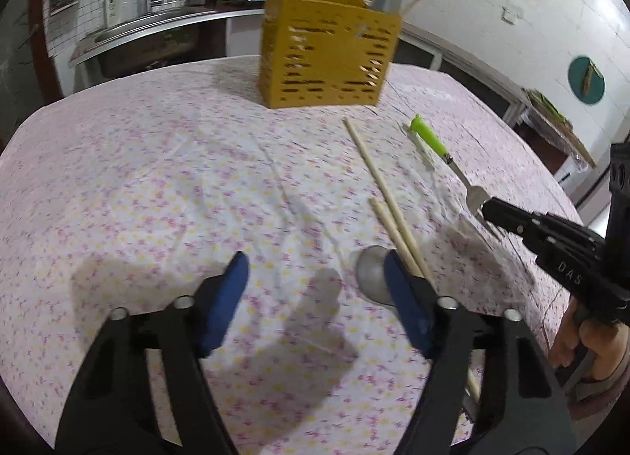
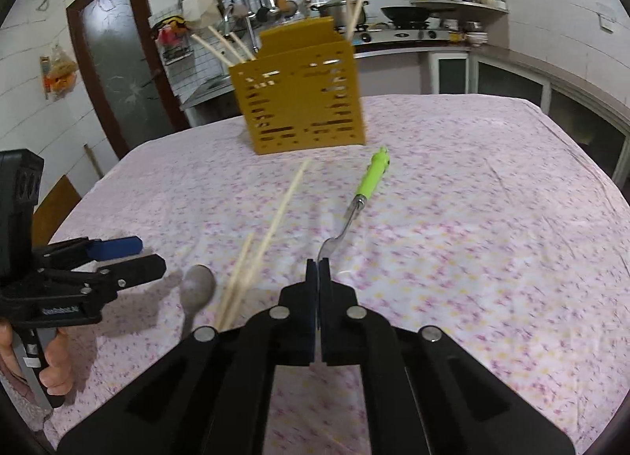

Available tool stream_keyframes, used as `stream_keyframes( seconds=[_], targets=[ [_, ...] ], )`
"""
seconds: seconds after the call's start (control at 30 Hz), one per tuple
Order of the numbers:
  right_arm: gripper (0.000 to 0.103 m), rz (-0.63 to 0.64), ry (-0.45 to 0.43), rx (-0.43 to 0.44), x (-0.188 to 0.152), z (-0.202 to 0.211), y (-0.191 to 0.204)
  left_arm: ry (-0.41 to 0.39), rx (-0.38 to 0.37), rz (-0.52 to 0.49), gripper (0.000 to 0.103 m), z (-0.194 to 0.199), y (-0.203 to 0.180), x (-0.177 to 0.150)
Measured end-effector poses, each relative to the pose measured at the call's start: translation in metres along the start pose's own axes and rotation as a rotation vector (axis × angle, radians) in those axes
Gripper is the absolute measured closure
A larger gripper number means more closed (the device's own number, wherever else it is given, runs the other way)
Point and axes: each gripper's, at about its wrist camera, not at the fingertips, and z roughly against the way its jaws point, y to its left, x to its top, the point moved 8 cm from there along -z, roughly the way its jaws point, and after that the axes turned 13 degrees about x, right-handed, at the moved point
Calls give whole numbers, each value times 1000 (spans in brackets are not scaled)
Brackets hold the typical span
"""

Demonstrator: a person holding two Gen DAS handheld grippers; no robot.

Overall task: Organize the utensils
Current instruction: 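Close the right tool on the green-handled fork while the left tool approaches the metal spoon, then close the left tool on the metal spoon handle, then lift the metal spoon and green fork and carry them toward the yellow holder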

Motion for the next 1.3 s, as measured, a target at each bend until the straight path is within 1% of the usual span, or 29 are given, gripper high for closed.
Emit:
stream_keyframes(
  seconds=[0.2,0.23,0.3,0.37,0.53,0.63,0.7,0.77,0.9,1.0,1.13,1.2,1.3],
  targets=[
    [102,13,5,-16,-4,7,-5,41,-30,-43,54,-8,-23,-8],
    [102,11,7,-17,-5,6,-5,47,-37,-49,58,-9,-27,-9],
    [102,3,8,-19,-6,5,-7,56,-47,-62,62,-10,-33,-11],
    [101,1,15,-19,-8,3,-6,67,-54,-74,69,-14,-37,-12],
    [101,0,29,-21,-9,1,-7,73,-49,-83,76,-20,-40,-12],
    [101,-3,22,-20,-9,2,-7,76,-54,-82,94,-24,-41,-8],
    [102,-4,15,-19,-9,4,-7,69,-69,-69,98,-24,-40,-6],
    [102,-3,8,-19,-9,5,-6,54,-82,-58,100,-21,-37,-3],
    [102,3,-28,-8,-4,14,-2,-13,-82,-38,101,-3,-30,10],
    [102,-5,-79,25,7,29,6,-86,-79,-20,101,20,-22,24],
    [101,16,-135,43,25,47,21,-181,-69,0,101,49,-11,43],
    [102,6,-150,59,34,53,26,-208,-70,7,101,58,-8,50],
    [101,-4,-149,65,44,59,33,-238,-53,-1,101,67,-4,58]
  ],
)
